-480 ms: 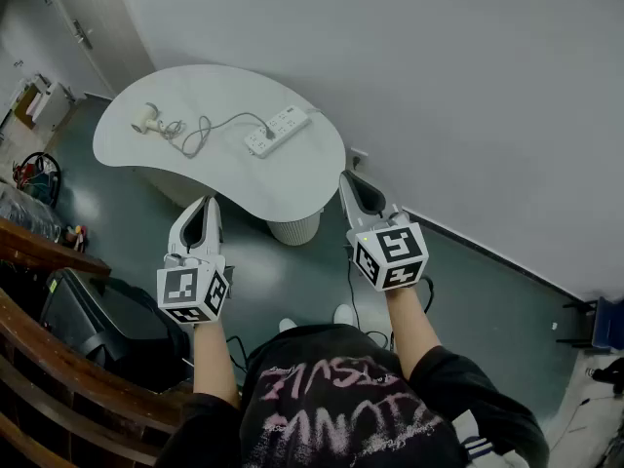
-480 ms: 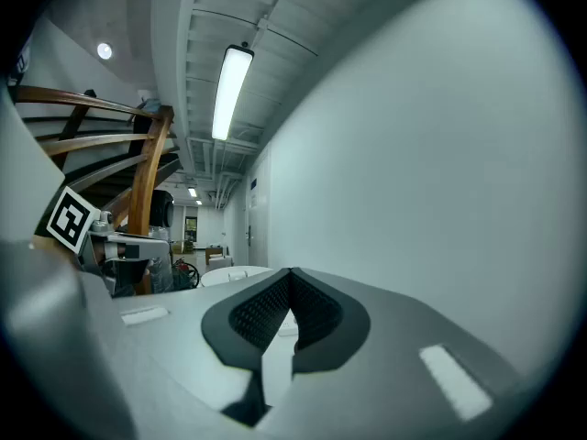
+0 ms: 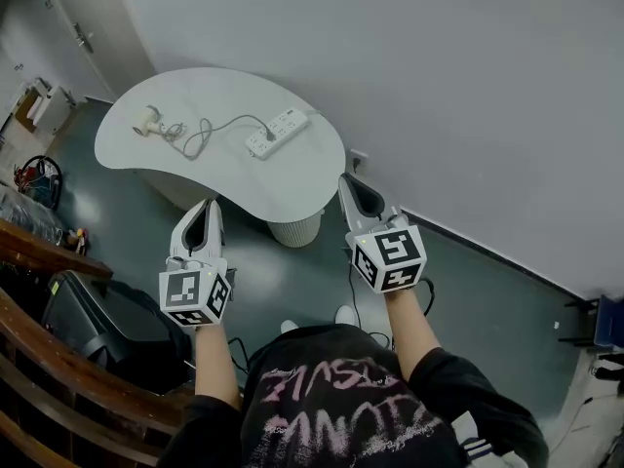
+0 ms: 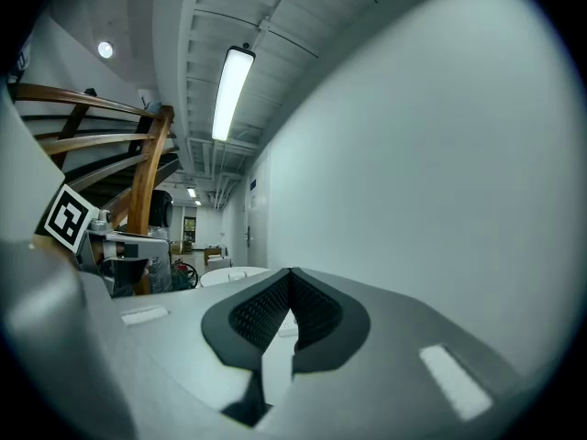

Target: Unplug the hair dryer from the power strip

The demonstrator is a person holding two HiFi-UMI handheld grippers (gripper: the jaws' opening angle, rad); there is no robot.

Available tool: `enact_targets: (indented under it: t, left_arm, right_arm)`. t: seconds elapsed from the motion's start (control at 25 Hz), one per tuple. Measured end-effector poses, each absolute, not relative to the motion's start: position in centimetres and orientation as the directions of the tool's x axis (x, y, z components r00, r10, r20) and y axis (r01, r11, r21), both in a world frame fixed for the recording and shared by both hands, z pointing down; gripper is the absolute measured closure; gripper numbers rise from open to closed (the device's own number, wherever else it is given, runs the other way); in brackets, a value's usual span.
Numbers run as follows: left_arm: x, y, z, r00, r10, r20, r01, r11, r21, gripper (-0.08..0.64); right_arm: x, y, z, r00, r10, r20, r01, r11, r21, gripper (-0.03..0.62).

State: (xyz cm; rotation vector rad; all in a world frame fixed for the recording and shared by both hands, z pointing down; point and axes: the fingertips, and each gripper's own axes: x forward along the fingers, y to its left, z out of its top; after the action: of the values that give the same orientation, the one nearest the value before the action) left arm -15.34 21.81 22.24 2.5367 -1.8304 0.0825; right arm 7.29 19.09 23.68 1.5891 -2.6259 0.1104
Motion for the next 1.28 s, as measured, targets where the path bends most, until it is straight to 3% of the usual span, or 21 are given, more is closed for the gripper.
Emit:
enact_targets:
  t: [1.28]
  left_arm:
    - [-4.1,20.1,22.0,0.224,-0.971,0.077,-0.971,-0.23,-0.069,0.558]
  right_arm:
    - [17.3,15.3,24.9,-0.559,-0.828,0.048,-0.825,0.55,-0.13,0.578]
